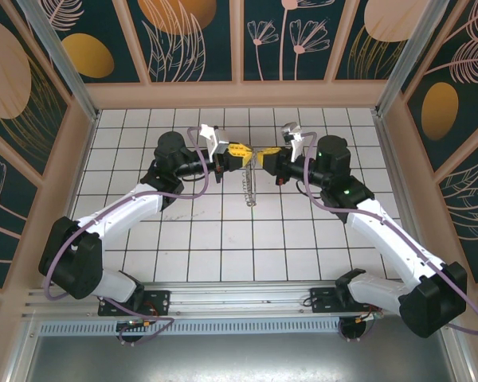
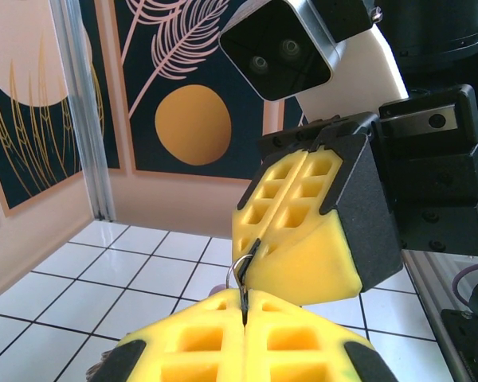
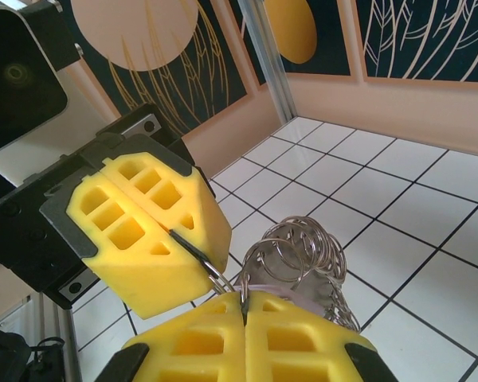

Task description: Put the keys on the keyring

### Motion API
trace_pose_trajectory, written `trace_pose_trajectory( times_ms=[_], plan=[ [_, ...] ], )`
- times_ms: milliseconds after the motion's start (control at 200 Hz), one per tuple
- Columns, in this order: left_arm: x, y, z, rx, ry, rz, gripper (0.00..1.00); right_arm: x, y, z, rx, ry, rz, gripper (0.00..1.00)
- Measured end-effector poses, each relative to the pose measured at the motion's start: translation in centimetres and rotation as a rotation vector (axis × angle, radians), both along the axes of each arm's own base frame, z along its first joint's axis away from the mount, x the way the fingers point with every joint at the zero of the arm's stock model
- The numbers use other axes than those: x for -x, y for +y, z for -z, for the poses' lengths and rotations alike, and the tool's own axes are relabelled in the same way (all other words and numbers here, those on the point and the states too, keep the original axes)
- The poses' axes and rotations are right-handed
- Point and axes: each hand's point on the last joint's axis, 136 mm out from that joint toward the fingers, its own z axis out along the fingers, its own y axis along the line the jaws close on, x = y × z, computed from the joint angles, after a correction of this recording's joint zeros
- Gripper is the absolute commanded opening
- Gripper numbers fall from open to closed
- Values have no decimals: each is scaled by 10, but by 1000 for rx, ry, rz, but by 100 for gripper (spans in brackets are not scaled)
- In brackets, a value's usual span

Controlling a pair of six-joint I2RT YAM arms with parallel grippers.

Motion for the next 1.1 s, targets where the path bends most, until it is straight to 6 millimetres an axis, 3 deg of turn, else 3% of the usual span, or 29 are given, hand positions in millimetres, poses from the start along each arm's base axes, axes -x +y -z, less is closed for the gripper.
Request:
trace_pose_trajectory(
  times_ms=[470, 771, 1096],
  plan=[
    [1, -1, -1, 1, -1, 6, 0, 5, -3, 0, 15, 3, 17, 0],
    [-1, -2, 4, -5, 8, 5, 0, 10, -16, -17, 13, -60, 75, 0],
    [-2, -2, 3, -5, 7, 5, 0, 16, -21, -7, 60, -56, 75, 0]
  ],
)
